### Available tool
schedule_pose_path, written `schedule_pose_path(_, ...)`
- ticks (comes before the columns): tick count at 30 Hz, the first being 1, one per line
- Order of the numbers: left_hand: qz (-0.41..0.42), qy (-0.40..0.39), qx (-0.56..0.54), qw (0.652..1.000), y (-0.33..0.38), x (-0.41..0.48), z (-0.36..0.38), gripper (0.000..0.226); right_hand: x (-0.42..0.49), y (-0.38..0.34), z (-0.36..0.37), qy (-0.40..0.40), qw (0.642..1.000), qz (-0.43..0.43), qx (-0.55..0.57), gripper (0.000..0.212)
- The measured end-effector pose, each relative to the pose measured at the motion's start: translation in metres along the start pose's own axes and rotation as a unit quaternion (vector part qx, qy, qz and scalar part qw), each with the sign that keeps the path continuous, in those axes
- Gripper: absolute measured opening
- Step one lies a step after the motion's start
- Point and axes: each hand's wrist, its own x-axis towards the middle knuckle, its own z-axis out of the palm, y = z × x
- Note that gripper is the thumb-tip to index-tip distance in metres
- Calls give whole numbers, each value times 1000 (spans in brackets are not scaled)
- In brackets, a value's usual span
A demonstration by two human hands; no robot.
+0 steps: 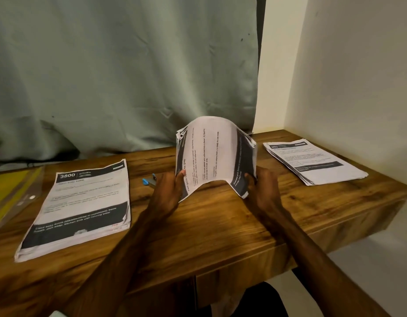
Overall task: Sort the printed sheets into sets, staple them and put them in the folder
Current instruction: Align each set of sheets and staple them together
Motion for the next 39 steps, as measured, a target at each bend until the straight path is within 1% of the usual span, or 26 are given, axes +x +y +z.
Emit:
schedule_pose_path(2, 6, -17, 0, 1000, 0, 0, 3, 49, -1, 7, 1, -14, 1000, 2, -10, 35)
schedule_pose_path(5, 7, -8, -12, 1000, 0, 0, 2, 53, 0, 12, 1, -9, 1000, -1, 1, 40)
schedule_pose_path(7, 7, 4, -13, 1000, -1, 0, 1, 54, -1, 4, -1, 0, 999, 1, 32, 38)
schedule_pose_path(10, 20, 34, -26, 999, 8, -1, -2, 44, 1, 1, -4, 11, 998, 8, 68, 38)
schedule_pose_path(14, 51, 72, -32, 996, 15, 0, -8, 39, 13, -5, -5, 23, 997, 26, 66, 40)
schedule_pose_path(16, 46, 74, -37, 995, 16, 1, -9, 38, 17, -7, -6, 37, 997, 40, 61, 40)
schedule_pose_path(20, 48, 39, -35, 998, 11, 1, -7, 35, 13, 6, -5, 1, 998, 11, 59, 37)
schedule_pose_path(22, 38, 55, -50, 997, 13, 1, -10, 32, 15, 9, -7, 2, 997, 5, 74, 32)
schedule_pose_path(24, 30, 90, -86, 992, 15, 4, -17, 24, 19, 2, -11, -7, 997, -3, 79, 33)
schedule_pose_path(26, 20, 117, -111, 987, 14, 11, -28, 25, 24, 0, -15, -61, 994, 6, 88, 32)
schedule_pose_path(27, 15, 118, -105, 987, 13, 17, -36, 24, 26, 1, -19, -105, 988, 31, 113, 29)
schedule_pose_path(28, 13, 108, -90, 990, 12, 24, -45, 20, 27, -2, -24, -150, 975, 63, 154, 26)
schedule_pose_path(30, 20, 55, -61, 996, 10, 38, -68, 9, 29, -7, -34, -218, 933, 134, 252, 27)
schedule_pose_path(32, 18, -10, -56, 998, 13, 49, -91, 6, 30, -9, -40, -236, 902, 177, 316, 28)
schedule_pose_path(33, 12, -31, -59, 998, 14, 54, -102, 10, 32, -9, -41, -237, 890, 189, 340, 29)
schedule_pose_path(35, 2, -62, -67, 996, 17, 62, -120, 17, 36, -6, -40, -238, 871, 208, 376, 38)
schedule_pose_path(37, -8, -98, -62, 993, 19, 69, -134, 16, 39, 0, -36, -246, 858, 217, 395, 50)
schedule_pose_path(39, -11, -139, -35, 990, 22, 73, -142, 17, 44, 3, -34, -269, 855, 213, 388, 56)
